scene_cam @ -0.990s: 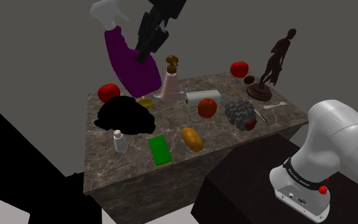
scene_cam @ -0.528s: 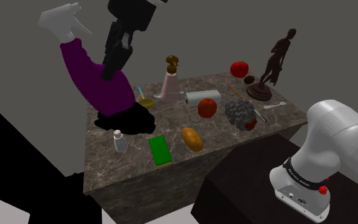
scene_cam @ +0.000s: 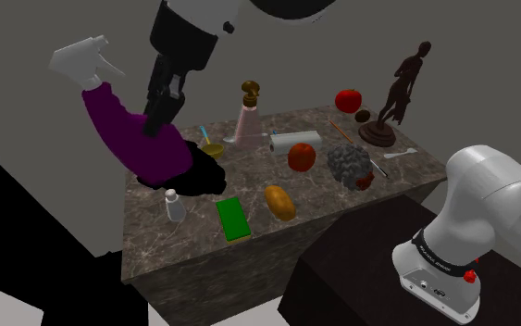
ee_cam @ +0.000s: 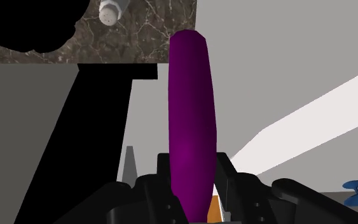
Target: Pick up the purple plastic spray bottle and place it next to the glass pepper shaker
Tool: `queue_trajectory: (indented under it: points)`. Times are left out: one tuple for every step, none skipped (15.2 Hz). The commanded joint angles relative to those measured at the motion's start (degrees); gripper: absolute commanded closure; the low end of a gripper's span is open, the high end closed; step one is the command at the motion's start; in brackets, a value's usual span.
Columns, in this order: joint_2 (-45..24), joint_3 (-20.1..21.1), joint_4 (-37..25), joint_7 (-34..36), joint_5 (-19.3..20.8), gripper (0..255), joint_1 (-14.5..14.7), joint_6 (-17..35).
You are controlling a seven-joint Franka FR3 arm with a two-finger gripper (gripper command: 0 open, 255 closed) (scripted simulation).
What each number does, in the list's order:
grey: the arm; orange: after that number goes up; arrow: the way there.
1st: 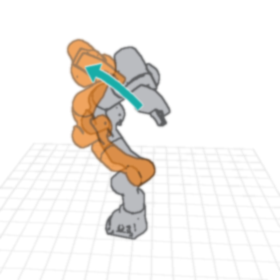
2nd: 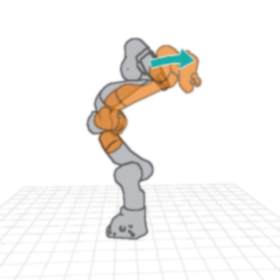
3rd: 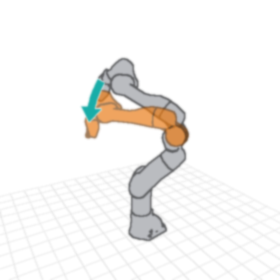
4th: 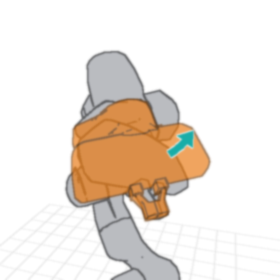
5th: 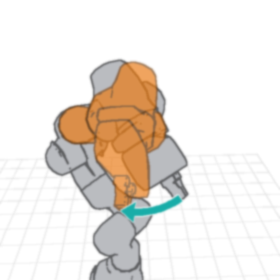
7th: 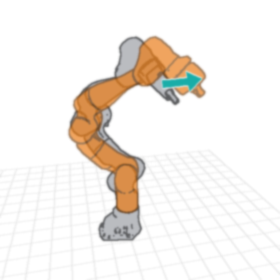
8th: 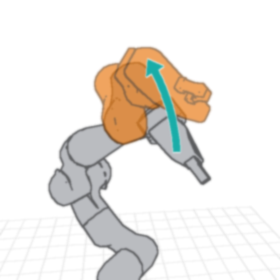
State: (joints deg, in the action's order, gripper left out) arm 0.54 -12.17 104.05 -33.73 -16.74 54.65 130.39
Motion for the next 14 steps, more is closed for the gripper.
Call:
queue_trajectory:
  points:
    - [0.0,0.1,1.6,-0.4,-0.3,255,0.1,1.6]
    - [-0.1,0.1,2.3,-0.7,-0.5,255,0.1,2.3]
    - [-0.1,0.1,2.9,-0.9,-0.7,255,0.1,3.0]
    - [-0.2,0.1,3.6,-1.2,-0.9,255,0.1,3.8]
    - [-0.3,0.1,4.2,-1.5,-1.1,255,0.2,4.5]
    - [-0.4,0.2,4.9,-1.7,-1.4,255,0.2,5.2]
    - [-0.5,0.2,5.5,-2.0,-1.6,255,0.2,5.9]
    - [-0.7,0.2,6.1,-2.3,-1.9,255,0.2,6.6]
    - [-0.8,0.2,6.7,-2.6,-2.2,255,0.2,7.3]
    - [-1.0,0.2,7.2,-3.0,-2.4,255,0.3,8.0]
    - [-1.2,0.3,7.8,-3.3,-2.7,255,0.3,8.6]
    - [-1.3,0.3,8.3,-3.6,-3.0,255,0.3,9.3]
    - [-1.5,0.3,8.8,-4.0,-3.4,255,0.3,10.0]
    - [-1.7,0.3,9.4,-4.3,-3.7,255,0.3,10.7]
